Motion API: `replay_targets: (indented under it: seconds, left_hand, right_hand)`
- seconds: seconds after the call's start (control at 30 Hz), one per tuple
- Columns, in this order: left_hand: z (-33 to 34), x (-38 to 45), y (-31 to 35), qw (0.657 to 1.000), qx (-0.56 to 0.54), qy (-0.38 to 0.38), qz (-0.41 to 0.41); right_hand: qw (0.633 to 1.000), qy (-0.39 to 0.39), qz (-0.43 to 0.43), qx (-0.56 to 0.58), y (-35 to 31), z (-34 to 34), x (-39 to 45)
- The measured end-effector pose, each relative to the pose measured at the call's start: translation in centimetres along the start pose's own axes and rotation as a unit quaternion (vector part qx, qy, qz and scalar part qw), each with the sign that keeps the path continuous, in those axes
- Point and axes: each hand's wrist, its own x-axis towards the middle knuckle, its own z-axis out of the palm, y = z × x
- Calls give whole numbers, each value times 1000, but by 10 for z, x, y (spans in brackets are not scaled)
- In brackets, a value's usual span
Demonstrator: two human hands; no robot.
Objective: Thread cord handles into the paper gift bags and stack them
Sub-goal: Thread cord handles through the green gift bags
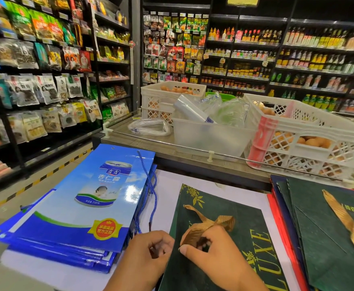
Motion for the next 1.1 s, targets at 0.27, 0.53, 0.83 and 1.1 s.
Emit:
replay_targets:
  seconds: [0.27, 0.53, 0.83, 1.1]
  left_hand:
    - [5, 4, -12, 999, -3, -8, 40]
    - [5, 5, -8, 998, -3, -49, 25]
    - [7, 3, -13, 995, 39, -48, 84]
    - [3, 4, -15, 996, -26, -46, 70]
  right_hand:
    - [1000, 11, 12, 3, -2, -2, -1]
    - [999, 10, 35, 24, 2, 0, 1]
    - [997, 5, 0, 81, -9, -5, -3]
    - [994, 19, 38, 104, -8, -4, -2]
